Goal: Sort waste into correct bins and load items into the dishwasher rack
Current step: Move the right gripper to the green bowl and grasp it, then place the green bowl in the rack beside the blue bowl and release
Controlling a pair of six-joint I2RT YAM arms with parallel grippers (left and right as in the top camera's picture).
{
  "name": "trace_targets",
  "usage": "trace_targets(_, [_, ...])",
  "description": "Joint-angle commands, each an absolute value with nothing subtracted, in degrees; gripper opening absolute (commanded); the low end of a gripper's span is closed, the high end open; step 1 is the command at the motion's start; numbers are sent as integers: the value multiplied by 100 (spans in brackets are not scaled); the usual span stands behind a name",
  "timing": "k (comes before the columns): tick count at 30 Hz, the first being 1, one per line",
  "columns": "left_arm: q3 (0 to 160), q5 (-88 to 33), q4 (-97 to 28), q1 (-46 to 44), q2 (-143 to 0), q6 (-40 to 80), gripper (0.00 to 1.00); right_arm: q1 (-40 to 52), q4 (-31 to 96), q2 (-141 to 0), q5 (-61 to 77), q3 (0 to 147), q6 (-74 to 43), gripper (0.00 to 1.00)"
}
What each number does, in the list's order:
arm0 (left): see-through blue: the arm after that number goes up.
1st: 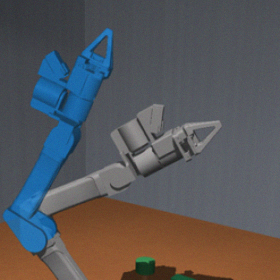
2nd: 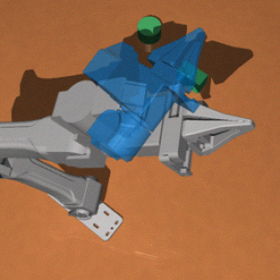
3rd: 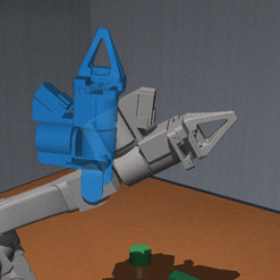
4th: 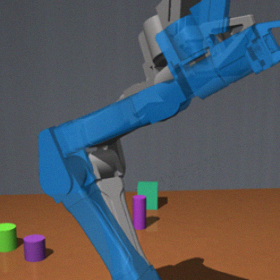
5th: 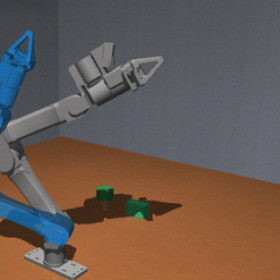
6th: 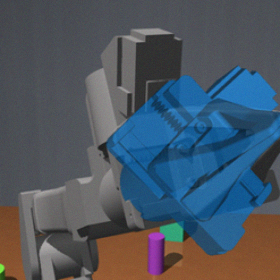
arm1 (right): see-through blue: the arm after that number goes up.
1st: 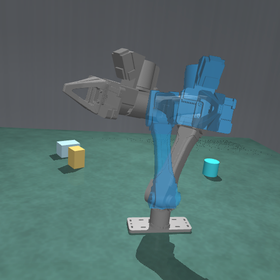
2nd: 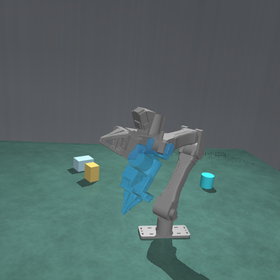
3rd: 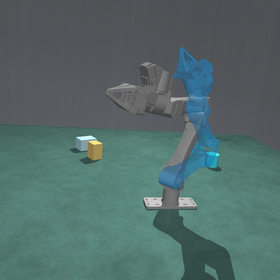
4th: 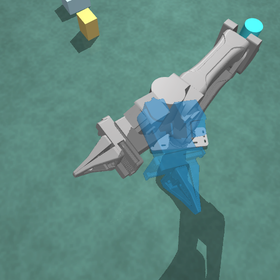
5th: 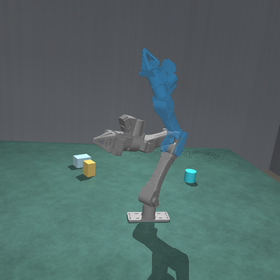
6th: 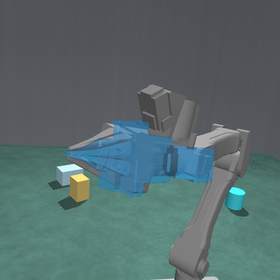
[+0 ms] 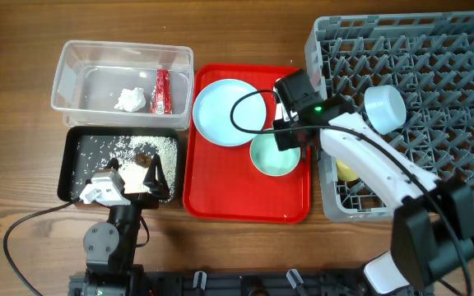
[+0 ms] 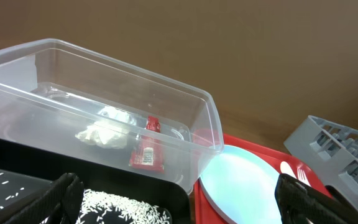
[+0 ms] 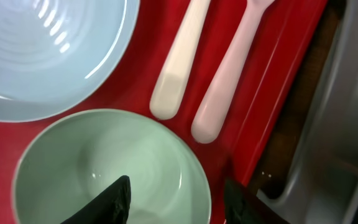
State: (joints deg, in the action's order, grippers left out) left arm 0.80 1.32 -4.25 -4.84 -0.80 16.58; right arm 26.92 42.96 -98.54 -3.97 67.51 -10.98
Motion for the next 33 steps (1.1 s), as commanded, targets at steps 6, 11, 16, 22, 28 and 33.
trace_targets(6, [32, 45, -405, -454, -27, 1581, 100, 2676, 4300, -10707, -646, 6670, -1225, 4])
trace_targets(11, [32, 45, -405, -454, -27, 1581, 100, 2676, 4412, -9852, -692, 6674, -1347, 4])
trace_targets(16, [32, 45, -405, -454, -27, 1581, 100, 2676, 4440, -8458, -1549, 6674, -1343, 4])
trace_targets(22, [32, 45, -405, -454, -27, 1581, 100, 2165, 4630, -7100, -4639, 6674, -2303, 5])
trace_targets(28, [32, 45, -405, -454, -27, 1581, 100, 685, 3920, -7247, -6154, 6672, -2567, 4])
trace_targets(33, [32, 45, -405, -454, -27, 1581, 100, -405, 3048, -7972, -6270, 6672, -1037, 4])
